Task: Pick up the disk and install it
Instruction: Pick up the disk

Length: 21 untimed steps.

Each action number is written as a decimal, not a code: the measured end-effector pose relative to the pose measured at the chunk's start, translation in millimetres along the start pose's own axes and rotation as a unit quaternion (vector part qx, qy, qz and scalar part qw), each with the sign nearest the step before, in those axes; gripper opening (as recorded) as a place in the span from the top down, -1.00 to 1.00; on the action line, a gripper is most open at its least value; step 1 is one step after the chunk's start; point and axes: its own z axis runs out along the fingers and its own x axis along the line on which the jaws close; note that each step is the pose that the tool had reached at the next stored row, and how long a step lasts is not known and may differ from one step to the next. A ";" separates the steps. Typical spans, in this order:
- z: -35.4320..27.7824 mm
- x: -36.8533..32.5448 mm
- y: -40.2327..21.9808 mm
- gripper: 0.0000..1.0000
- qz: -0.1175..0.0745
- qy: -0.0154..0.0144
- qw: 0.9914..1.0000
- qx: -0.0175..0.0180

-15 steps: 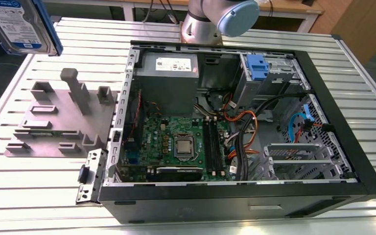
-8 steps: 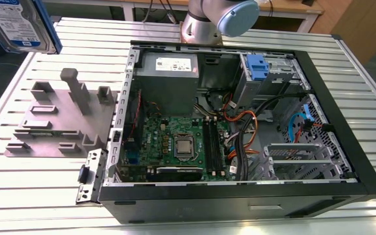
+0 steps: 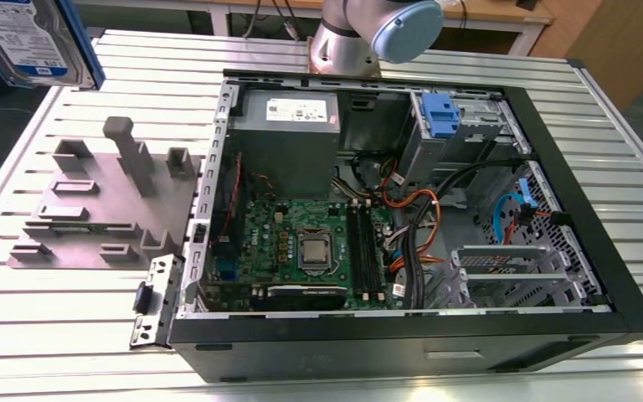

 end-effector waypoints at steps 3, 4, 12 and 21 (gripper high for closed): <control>-0.7 0.0 0.0 0.27 0.000 0.000 1.000 0.000; -0.8 0.0 0.0 0.27 0.000 0.000 1.000 0.000; -3.7 0.0 0.1 0.27 0.000 -0.001 1.000 0.000; -7.2 0.0 0.1 0.27 0.000 -0.001 1.000 0.000</control>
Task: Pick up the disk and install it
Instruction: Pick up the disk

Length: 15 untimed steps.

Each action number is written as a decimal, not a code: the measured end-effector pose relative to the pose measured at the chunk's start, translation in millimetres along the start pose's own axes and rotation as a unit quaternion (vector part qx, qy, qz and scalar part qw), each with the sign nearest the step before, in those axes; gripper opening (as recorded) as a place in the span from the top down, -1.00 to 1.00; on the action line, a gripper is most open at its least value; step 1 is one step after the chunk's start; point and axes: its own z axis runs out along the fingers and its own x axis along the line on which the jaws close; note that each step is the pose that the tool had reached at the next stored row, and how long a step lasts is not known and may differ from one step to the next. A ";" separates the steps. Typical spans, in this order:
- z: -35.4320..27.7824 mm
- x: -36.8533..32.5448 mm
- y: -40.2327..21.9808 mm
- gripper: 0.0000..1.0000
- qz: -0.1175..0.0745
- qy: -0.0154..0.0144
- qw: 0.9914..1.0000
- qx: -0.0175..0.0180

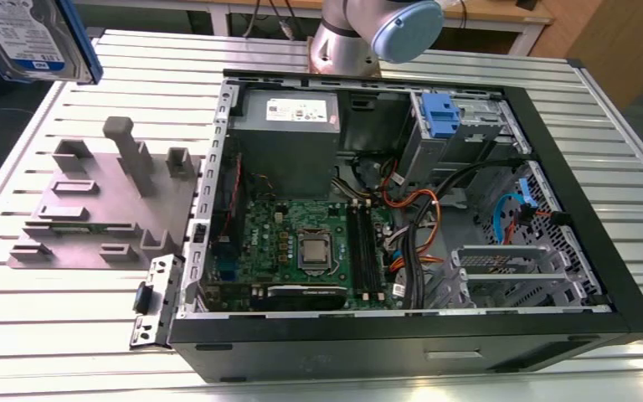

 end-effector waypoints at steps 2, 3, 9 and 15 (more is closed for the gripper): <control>-0.5 0.0 0.0 0.27 0.000 0.000 1.000 0.000; -0.8 0.0 0.0 0.27 0.000 0.000 1.000 0.000; -2.8 0.0 0.0 0.27 0.000 0.000 1.000 0.000; -4.9 -0.1 0.1 0.27 0.000 0.000 1.000 0.000</control>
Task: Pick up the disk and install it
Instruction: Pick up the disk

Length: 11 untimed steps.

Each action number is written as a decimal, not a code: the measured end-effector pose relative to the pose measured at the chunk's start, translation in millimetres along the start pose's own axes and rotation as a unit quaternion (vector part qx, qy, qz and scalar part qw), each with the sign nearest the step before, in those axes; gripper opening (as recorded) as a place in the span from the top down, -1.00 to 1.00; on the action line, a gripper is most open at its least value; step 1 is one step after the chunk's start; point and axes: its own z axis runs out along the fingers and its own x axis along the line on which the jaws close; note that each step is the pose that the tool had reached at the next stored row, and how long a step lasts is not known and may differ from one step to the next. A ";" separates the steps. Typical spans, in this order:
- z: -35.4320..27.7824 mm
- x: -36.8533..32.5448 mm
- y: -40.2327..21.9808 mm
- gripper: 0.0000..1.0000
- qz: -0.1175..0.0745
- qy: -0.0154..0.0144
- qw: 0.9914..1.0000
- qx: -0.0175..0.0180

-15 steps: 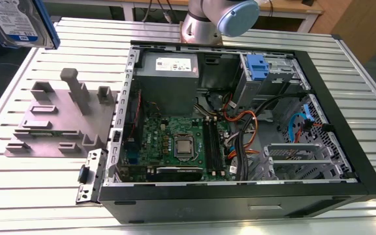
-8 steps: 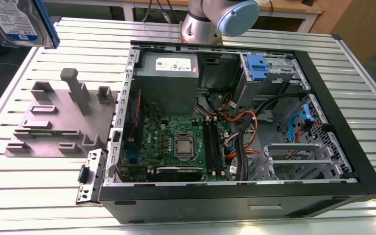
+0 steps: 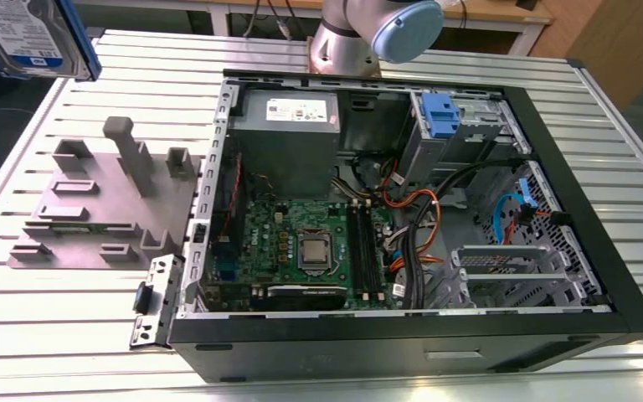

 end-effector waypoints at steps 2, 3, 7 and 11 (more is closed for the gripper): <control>-0.8 0.0 0.0 0.27 0.000 0.000 1.000 0.000; -1.2 0.0 0.0 0.27 0.000 0.000 1.000 0.000; -2.7 0.0 0.0 0.27 0.000 0.000 1.000 0.000; -4.1 0.0 0.1 0.27 0.000 0.000 1.000 0.000</control>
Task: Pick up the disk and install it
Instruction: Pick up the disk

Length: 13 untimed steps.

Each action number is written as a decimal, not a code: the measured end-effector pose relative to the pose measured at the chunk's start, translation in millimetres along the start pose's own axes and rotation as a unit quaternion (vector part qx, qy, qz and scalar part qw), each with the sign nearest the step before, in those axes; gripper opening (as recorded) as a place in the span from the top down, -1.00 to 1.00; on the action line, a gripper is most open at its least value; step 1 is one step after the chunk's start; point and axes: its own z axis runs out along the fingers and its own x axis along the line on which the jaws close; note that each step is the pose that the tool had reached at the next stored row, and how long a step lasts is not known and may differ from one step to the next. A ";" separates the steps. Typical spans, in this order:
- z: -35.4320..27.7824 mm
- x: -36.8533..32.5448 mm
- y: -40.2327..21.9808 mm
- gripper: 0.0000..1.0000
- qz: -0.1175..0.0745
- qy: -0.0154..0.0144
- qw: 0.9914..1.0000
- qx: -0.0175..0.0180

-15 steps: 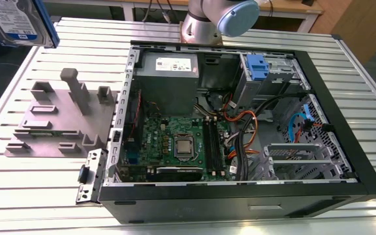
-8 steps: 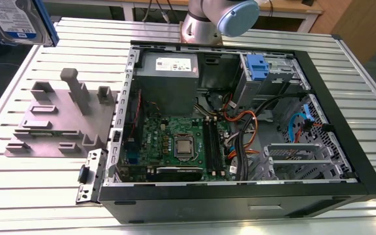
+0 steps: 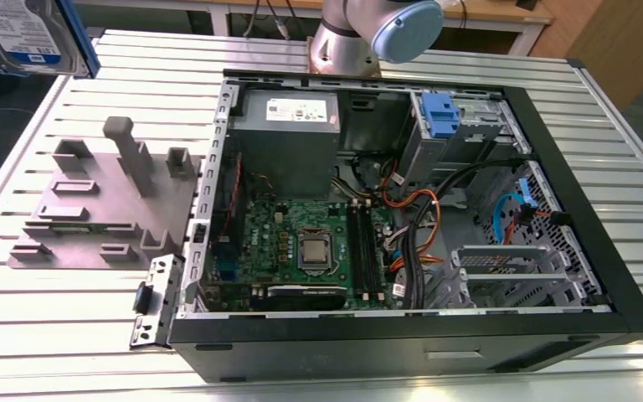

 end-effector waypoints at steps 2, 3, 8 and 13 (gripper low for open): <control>-0.6 0.0 0.0 0.27 0.000 0.000 1.000 0.000; -0.9 0.0 0.0 0.27 0.000 0.000 1.000 0.000; -2.6 0.0 0.0 0.27 0.000 0.000 1.000 0.000; -3.7 0.0 0.0 0.27 0.000 0.000 1.000 0.000</control>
